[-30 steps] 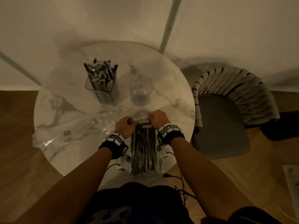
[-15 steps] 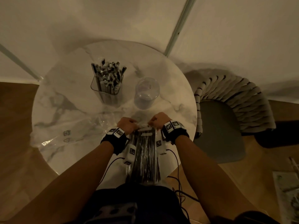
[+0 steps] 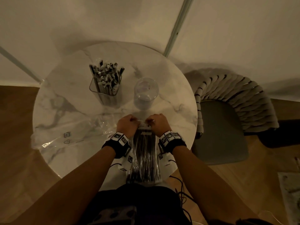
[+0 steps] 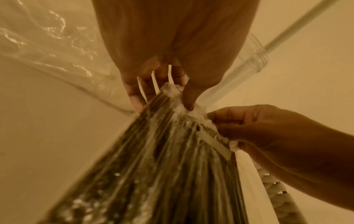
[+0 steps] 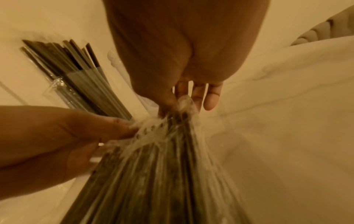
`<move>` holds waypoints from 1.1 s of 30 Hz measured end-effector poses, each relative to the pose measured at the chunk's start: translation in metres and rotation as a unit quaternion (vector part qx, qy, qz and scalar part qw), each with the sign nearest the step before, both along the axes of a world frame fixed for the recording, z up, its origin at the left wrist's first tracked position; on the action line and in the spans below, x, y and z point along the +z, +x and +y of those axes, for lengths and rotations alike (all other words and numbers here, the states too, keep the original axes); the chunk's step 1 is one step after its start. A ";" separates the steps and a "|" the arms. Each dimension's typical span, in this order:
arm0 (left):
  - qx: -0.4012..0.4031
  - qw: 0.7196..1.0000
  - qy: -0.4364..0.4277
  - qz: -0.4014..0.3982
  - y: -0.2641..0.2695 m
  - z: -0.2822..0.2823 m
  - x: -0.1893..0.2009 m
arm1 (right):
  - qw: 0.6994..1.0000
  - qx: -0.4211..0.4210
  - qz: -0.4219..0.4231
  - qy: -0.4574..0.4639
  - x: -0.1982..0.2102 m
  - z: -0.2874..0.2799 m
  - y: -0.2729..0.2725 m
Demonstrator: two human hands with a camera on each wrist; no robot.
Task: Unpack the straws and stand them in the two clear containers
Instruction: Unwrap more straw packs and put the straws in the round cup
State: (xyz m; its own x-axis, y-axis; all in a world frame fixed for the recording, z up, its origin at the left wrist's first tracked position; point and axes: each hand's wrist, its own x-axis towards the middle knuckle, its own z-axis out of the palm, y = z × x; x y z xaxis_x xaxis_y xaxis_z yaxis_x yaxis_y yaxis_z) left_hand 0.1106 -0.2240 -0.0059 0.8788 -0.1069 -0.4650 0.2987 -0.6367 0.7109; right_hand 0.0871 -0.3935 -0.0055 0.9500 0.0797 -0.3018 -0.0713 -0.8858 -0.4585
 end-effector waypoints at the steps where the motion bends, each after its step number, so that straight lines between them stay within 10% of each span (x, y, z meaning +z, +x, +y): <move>1: -0.013 1.000 -0.009 -0.014 -0.002 -0.001 0.001 | 0.999 -0.033 -0.001 0.019 -0.004 -0.001 -0.002; 5: -0.111 0.991 -0.015 -0.066 -0.006 0.002 0.005 | 0.989 -0.130 0.033 0.054 -0.016 -0.006 -0.004; 14: -0.086 0.995 0.044 -0.018 -0.002 0.012 -0.011 | 0.990 -0.110 -0.062 0.068 -0.002 -0.007 -0.014; 27: -0.166 0.974 0.016 -0.150 -0.003 0.025 -0.006 | 0.984 -0.100 -0.042 0.142 0.003 -0.009 -0.018; 33: -0.225 0.957 0.112 -0.142 -0.011 0.031 -0.019 | 0.998 -0.040 0.032 -0.039 0.002 -0.018 -0.025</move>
